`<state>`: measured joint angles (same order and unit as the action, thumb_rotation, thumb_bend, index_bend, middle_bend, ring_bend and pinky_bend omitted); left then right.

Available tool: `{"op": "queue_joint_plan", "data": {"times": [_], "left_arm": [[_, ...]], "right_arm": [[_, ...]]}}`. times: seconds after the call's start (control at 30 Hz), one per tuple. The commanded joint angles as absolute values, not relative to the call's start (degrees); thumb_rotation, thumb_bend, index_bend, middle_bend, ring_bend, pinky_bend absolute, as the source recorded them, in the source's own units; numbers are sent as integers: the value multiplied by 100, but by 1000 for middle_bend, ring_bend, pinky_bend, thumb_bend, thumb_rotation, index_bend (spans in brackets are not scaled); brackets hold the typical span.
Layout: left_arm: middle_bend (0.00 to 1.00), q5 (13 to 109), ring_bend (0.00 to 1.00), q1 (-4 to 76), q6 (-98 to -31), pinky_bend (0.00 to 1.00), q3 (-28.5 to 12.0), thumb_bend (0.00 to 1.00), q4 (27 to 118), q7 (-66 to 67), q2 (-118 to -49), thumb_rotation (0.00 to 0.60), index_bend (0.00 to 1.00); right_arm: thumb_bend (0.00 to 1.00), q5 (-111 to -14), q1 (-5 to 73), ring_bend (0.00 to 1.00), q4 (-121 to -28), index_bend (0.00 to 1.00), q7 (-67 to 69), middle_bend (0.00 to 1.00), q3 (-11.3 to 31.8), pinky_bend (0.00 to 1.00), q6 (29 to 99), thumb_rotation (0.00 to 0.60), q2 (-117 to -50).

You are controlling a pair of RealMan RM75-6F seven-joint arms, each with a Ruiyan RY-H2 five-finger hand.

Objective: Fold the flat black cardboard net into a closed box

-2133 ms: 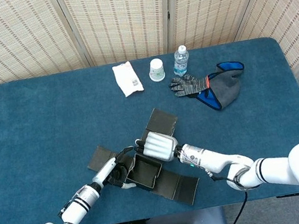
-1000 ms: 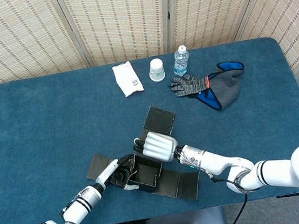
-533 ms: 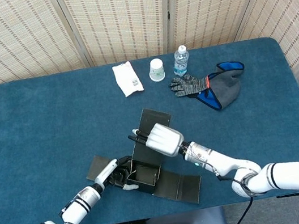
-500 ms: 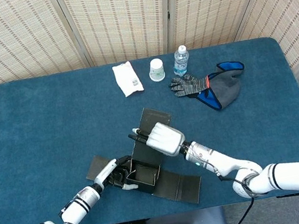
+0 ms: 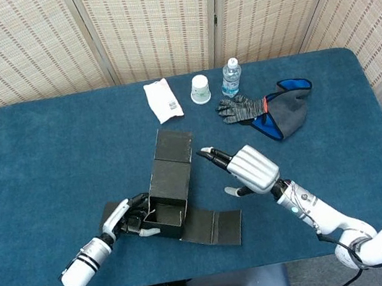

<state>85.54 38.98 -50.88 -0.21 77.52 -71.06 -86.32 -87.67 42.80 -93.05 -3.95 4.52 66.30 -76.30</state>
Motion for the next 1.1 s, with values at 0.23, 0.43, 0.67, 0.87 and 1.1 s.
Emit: {"op": "queue_joint_plan", "data": {"times": [0.23,0.43,0.67,0.87,1.1], "left_arm": [[272,8431,571,3833,-5130,774,-245,114,8074,-7791,-8069,600,304],[272,8394,572,3866,-5003,774,-365,114,8358,-8387,-7694,600,295],[272,8113,573,3926,-4800,774,-571,114,8735,-8410,-7531,600,295],[272,7870,576,3965,-4654,774,-716,114,8988,-8072,-7522,600,294],[272,7712,581,3960,-4519,775,-814,114,9207,-7766,-7571,600,293]], "right_arm": [[162,-9087,3547,783,-9151,0,158,158,124,1000,7383,600,-7547],[108,-9120,3193,766,-8614,0,383,156,60,1000,7724,600,-8010],[1,-9226,3112,724,-7878,0,-38,93,246,1000,7954,600,-8995],[0,-9283,3197,687,-7317,0,-192,18,478,1000,8092,600,-9841],[0,-9374,3286,655,-6548,0,-113,0,669,1000,8343,600,-10747]]}}
